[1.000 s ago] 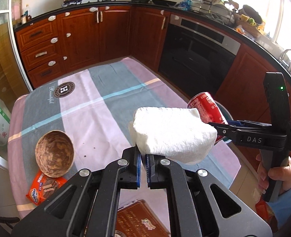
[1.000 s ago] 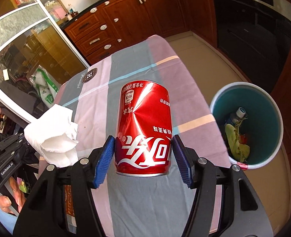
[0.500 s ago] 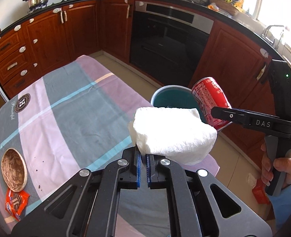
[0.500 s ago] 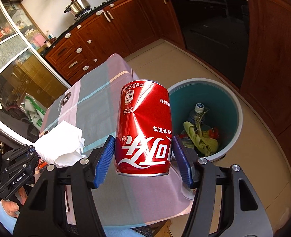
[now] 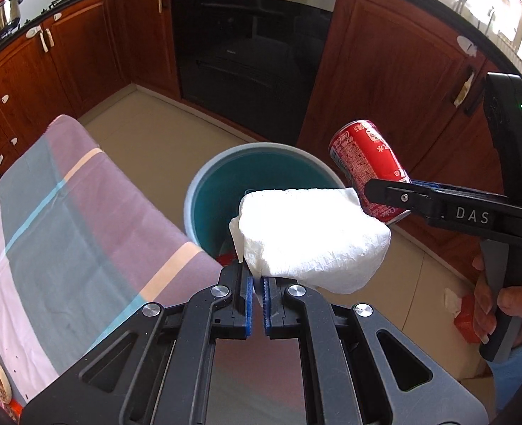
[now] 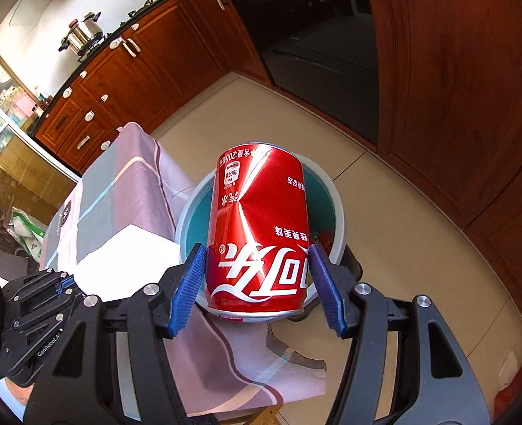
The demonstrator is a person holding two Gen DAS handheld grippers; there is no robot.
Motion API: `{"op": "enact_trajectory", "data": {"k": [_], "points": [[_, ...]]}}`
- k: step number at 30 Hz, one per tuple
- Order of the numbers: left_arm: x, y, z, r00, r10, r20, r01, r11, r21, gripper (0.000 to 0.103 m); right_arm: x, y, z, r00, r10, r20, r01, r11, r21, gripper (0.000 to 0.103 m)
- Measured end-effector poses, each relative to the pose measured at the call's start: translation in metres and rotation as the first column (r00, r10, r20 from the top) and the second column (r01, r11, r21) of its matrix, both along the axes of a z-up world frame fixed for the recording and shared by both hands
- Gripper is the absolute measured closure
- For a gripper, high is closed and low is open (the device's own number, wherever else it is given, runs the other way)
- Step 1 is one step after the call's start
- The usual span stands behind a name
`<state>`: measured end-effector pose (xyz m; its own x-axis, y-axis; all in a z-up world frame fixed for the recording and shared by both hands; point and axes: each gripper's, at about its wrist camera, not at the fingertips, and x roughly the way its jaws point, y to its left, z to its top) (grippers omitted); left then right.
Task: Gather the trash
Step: 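Carry the cola can and tissue over the bin and release both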
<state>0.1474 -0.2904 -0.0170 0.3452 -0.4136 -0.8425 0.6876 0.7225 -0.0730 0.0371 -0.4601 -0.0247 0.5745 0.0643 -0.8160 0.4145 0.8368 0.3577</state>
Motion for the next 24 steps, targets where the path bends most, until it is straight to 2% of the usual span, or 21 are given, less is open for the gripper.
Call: {"op": "enact_trajectory", "data": {"k": [5,13,24], "points": [[0.02,-0.026,-0.038,0.999,0.005,-0.053,-0.001,0.997,0.074,0.098,0.03,-0.004,-0.033,0.997,0.022,-0.076,-0.021,1.0,0.013,0.046],[0.04,-0.039,-0.074,0.996,-0.003,-0.089,0.016,0.988,0.153,0.098,0.058,-0.004,-0.077,0.987,0.041,-0.156,-0.034,0.998,0.043,0.046],[0.054,-0.043,-0.095,0.991,-0.008,-0.131,0.032,0.982,0.187,0.096,0.076,-0.003,-0.095,0.977,0.067,-0.204,-0.058,0.997,0.05,0.046]]}}
